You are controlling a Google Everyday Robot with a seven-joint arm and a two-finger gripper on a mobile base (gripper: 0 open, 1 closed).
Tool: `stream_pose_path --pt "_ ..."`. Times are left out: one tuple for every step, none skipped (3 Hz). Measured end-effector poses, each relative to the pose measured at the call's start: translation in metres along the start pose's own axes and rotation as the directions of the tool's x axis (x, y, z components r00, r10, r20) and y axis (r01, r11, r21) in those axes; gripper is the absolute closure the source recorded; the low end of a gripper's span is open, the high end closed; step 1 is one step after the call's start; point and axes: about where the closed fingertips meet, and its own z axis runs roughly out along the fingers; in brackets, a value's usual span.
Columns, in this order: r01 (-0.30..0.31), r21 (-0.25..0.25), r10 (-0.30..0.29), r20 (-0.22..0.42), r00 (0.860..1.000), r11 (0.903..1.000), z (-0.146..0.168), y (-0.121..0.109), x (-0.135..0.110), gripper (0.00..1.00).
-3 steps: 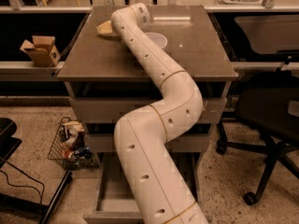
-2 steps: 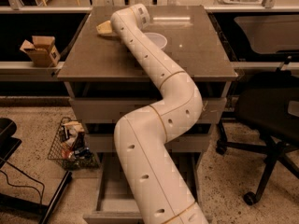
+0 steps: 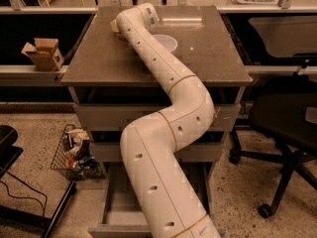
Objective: Place orange into bottom drawer
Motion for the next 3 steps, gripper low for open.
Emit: stream_pose_path --pt "0.0 0.0 0.0 0.0 1.0 1.0 0.0 0.0 0.0 0.71" --pt "0.0 0.0 0.0 0.0 1.0 1.0 0.0 0.0 0.0 0.95" --pt "-0.003 -0.017 0.003 -0.005 1.0 0.9998 0.0006 0.0053 0.0015 1.0"
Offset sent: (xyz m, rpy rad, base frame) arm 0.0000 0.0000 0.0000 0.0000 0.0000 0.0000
